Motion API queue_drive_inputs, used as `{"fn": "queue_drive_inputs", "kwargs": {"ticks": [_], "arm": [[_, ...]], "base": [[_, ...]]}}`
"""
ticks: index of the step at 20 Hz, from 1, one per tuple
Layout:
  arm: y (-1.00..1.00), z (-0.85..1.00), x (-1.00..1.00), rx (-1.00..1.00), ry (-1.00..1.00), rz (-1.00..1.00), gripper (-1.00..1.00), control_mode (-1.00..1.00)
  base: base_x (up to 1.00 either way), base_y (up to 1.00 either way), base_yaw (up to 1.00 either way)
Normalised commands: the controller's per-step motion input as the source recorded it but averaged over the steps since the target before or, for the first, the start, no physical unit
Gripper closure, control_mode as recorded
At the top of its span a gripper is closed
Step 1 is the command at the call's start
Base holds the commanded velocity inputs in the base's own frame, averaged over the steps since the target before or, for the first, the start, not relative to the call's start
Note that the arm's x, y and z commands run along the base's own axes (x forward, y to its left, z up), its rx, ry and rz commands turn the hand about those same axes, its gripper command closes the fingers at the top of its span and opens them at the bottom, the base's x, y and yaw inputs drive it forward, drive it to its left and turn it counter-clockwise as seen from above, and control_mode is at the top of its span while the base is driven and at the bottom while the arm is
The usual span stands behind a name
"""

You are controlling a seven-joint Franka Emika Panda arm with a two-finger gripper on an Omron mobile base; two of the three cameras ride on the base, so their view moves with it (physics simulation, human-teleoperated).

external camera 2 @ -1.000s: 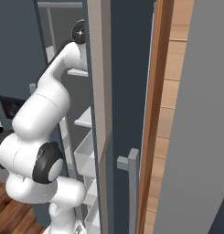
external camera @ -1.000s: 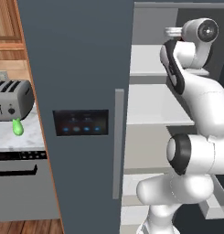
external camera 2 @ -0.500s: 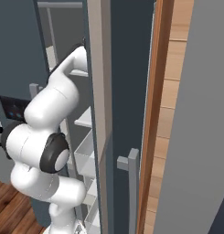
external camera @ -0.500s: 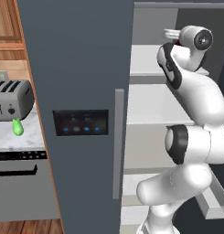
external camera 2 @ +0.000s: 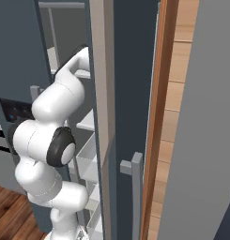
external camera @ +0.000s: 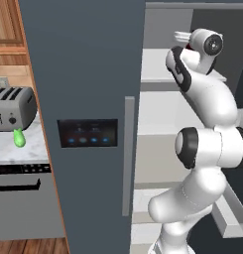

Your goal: Place the beer on the top shelf of the fridge to keep it out of children's reach, and place the corn and mushroom on lower shelves for easy access.

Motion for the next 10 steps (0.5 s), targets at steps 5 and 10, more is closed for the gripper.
{"fn": "queue_drive_inputs", "kwargs": {"ticks": [5,10], "arm": [[0.00,0.00,0.48,0.00,-0.01,0.00,1.00,-1.00],[-0.06,0.00,0.50,0.02,-0.02,0.00,1.00,-1.00]], "base": [[0.00,0.00,0.00],[0.00,0.00,0.00]]}}
